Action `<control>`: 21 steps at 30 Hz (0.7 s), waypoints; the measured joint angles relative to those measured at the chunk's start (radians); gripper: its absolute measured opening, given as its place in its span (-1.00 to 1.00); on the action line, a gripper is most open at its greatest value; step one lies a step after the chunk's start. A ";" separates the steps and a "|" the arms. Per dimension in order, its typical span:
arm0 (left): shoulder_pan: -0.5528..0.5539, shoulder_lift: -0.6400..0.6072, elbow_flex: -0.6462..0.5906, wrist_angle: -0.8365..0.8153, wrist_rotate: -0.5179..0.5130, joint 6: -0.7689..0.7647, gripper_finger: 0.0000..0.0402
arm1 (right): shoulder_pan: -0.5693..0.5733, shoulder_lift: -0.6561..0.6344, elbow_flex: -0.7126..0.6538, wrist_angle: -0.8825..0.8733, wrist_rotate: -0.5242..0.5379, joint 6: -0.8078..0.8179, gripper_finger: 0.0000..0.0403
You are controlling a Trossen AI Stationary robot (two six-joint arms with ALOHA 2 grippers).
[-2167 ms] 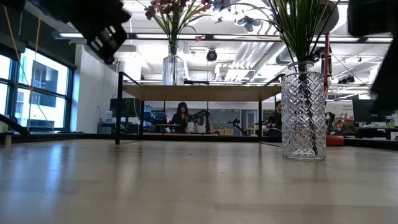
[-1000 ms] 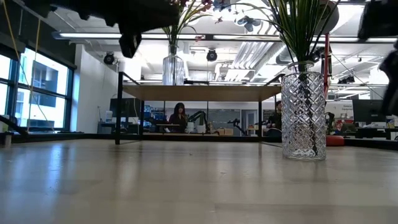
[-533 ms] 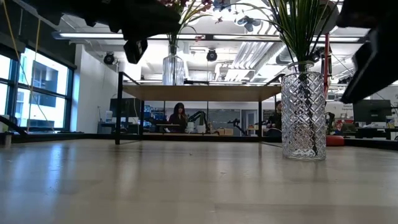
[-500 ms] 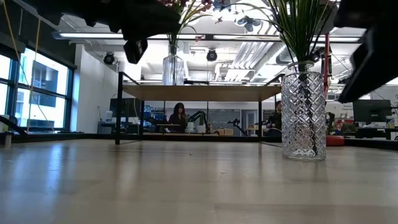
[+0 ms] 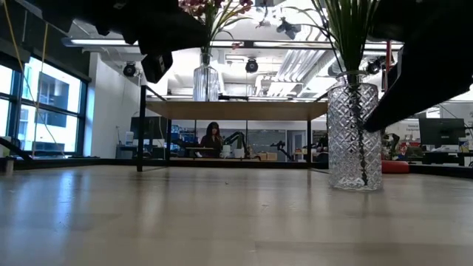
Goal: Pick and place flowers into a vace then onto a shelf
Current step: Put the transparent vase on the shelf
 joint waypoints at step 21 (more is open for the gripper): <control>0.000 0.000 0.000 -0.091 0.070 0.113 -0.53 | -0.003 0.034 0.000 0.031 -0.023 0.125 0.49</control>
